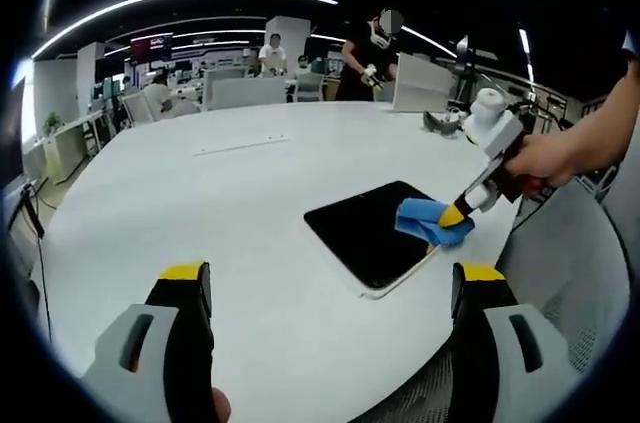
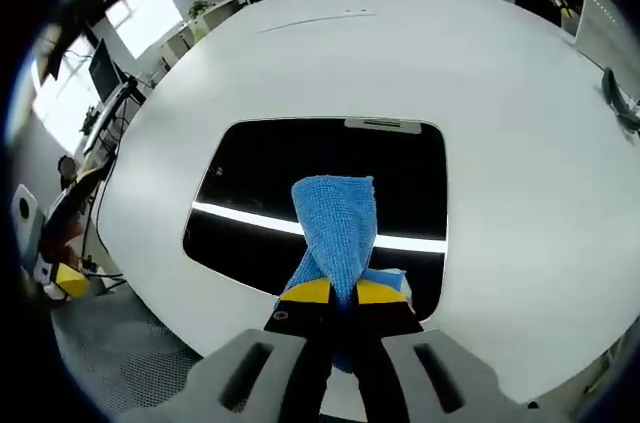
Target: Wipe the mirror surface with the cleaning cloth until all visible marks leave the cleaned area.
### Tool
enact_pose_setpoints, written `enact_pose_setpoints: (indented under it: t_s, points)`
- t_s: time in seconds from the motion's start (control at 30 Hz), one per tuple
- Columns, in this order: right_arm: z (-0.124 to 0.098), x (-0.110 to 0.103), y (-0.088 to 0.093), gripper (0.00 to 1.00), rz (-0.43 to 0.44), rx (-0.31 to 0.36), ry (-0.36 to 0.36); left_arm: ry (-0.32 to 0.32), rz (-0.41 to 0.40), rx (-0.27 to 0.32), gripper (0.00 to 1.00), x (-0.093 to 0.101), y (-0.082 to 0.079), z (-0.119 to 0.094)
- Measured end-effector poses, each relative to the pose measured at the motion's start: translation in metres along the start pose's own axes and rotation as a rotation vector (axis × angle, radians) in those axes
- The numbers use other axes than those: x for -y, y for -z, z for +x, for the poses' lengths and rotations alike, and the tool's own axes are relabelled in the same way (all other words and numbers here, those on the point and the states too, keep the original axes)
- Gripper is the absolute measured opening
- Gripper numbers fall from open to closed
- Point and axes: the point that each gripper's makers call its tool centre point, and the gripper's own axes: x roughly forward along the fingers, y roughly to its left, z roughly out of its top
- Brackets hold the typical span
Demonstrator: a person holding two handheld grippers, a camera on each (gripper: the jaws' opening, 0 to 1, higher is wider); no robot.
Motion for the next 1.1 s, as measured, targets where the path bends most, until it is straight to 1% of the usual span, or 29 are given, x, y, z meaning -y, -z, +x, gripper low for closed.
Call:
enact_pose_setpoints:
  t_s: [0.27,0.43,0.63,0.77,0.83,0.93,1.1]
  points:
    - [-0.002,-0.002,0.006,0.01,-0.004,-0.008,-0.006,0.006,-0.024,0.032,0.99,-0.003,-0.009,-0.003]
    - [-0.004,-0.005,0.011,0.01,-0.007,-0.011,-0.011,0.012,-0.026,0.049,0.99,-0.002,-0.013,-0.005]
    - [-0.006,-0.006,0.014,0.01,0.027,-0.023,-0.021,0.013,-0.013,0.023,0.99,-0.001,-0.007,-0.006]
    - [-0.006,-0.007,0.016,0.0,0.016,-0.015,-0.02,0.007,-0.023,0.027,0.99,0.001,-0.006,-0.008]
    - [-0.006,-0.009,0.02,0.0,0.018,-0.033,-0.029,0.008,-0.023,0.031,0.99,0.002,-0.006,-0.007]
    - [-0.006,-0.008,0.019,0.0,0.01,-0.021,-0.028,0.012,-0.029,0.034,0.99,0.005,-0.006,-0.006]
    - [-0.006,-0.007,0.017,0.0,0.023,-0.026,-0.041,0.013,-0.028,0.032,0.99,0.007,-0.006,-0.005]
